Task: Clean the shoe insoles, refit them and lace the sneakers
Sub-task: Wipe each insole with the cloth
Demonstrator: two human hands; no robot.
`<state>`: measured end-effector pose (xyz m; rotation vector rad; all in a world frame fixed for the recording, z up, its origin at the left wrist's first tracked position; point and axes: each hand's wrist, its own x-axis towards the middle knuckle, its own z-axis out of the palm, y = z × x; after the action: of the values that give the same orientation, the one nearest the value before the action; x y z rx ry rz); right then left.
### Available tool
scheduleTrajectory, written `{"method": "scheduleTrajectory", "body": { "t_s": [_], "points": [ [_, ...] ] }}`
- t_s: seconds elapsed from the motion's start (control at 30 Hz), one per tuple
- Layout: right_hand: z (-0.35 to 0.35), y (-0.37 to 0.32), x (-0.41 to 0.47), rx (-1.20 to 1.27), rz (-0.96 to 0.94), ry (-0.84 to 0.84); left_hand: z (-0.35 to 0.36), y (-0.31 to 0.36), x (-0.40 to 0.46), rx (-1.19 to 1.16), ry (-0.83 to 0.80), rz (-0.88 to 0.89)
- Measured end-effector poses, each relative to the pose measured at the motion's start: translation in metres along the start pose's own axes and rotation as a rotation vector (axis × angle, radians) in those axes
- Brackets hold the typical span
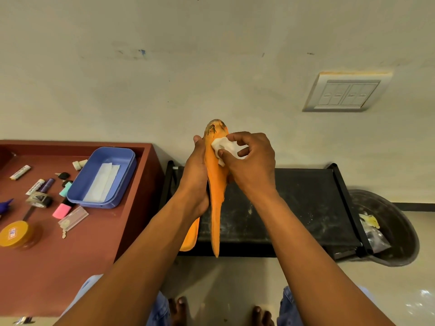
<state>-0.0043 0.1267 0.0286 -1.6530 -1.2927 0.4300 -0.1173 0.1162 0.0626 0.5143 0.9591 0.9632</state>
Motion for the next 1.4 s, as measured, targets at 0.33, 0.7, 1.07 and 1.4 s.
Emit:
{"method": "scheduleTrajectory", "body": {
  "t_s": [0.33, 0.7, 1.07, 1.4],
  "points": [
    [0.005, 0.002, -0.004, -0.116, -0.108, -0.007, -0.005, -0.003, 0.007, 0.0, -0.008, 0.013],
    [0.004, 0.003, -0.004, 0.07, 0.033, 0.019, -0.004, -0.008, 0.007, 0.111, -0.059, 0.022],
    [0.0, -0.001, -0.004, 0.212, 0.071, 0.038, -0.004, -0.006, 0.003, 0.175, -0.074, 0.008],
    [0.011, -0.008, -0.012, 0.155, -0.027, -0.103, -0.008, -0.006, 0.011, 0.099, -0.019, -0.009]
  ]
}}
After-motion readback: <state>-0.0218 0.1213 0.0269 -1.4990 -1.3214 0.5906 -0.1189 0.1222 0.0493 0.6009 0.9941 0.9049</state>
